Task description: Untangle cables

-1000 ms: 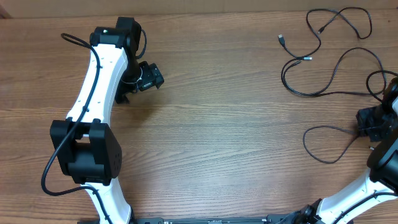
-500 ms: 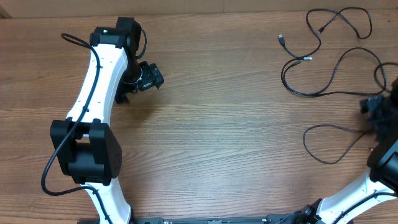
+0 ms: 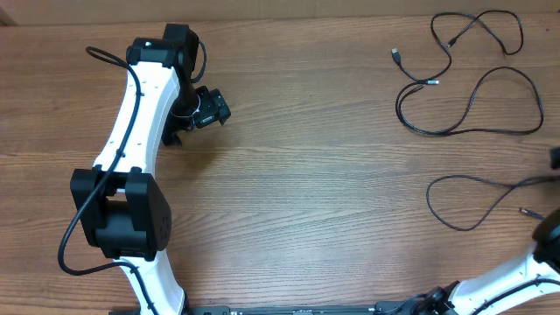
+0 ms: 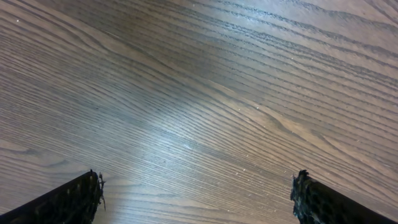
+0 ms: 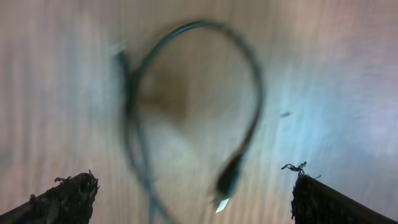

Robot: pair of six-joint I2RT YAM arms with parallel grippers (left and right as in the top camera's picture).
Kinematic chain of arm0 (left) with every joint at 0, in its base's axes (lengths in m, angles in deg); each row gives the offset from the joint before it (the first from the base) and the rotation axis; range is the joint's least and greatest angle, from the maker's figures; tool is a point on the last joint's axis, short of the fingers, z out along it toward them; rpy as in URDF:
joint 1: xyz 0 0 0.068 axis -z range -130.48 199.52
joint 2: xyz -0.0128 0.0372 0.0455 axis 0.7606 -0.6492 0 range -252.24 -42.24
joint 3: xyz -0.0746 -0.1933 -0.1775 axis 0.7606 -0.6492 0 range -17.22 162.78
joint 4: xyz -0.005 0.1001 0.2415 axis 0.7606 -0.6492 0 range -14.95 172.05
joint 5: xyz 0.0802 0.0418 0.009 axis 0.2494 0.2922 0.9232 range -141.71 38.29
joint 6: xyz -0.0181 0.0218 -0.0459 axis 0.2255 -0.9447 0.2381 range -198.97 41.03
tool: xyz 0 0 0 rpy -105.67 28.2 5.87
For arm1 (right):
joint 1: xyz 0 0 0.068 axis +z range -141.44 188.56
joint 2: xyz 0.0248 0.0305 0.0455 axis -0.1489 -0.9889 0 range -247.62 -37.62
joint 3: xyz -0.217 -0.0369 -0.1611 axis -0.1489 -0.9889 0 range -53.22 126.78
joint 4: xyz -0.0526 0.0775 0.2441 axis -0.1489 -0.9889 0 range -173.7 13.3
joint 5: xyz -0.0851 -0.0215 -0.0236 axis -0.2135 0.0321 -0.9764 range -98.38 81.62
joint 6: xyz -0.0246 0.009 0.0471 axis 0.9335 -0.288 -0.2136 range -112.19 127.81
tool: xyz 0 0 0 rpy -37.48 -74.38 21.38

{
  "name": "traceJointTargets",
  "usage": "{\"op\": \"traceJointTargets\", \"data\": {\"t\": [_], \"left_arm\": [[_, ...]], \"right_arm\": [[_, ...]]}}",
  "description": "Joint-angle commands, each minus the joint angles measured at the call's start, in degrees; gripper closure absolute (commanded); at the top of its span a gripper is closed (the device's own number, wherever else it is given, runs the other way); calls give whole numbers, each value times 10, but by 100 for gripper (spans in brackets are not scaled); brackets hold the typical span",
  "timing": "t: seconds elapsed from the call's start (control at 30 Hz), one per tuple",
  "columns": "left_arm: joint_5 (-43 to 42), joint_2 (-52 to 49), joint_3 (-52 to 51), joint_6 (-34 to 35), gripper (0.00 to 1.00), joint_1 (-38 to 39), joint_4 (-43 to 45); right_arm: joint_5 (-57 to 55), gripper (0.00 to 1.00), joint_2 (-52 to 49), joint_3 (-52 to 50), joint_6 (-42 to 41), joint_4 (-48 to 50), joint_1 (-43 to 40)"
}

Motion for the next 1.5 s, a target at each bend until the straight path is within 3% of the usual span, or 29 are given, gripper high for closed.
{"op": "traceJointTargets", "data": {"t": [0.0, 0.4, 0.53, 0.97, 1.17, 1.27, 1.47], "left_arm": [[5, 16, 12, -9, 1, -1, 0], [5, 16, 12, -9, 0, -1, 0], [5, 16, 12, -9, 0, -1, 0], [5, 16, 12, -9, 1, -1, 0], [5, 16, 12, -9, 0, -1, 0], [5, 16, 12, -9, 1, -1, 0], [5, 16, 12, -9, 0, -1, 0]], "right_arm": [[-5, 0, 5, -5, 11, -2, -44], [38, 0, 5, -71, 72, 70, -56], [36, 22, 5, -94, 63, 84, -56], [37, 59, 5, -152, 39, 122, -57], [37, 62, 5, -165, 39, 133, -57], [37, 70, 4, -166, 39, 134, -57], [37, 75, 4, -166, 40, 131, -57]]}}
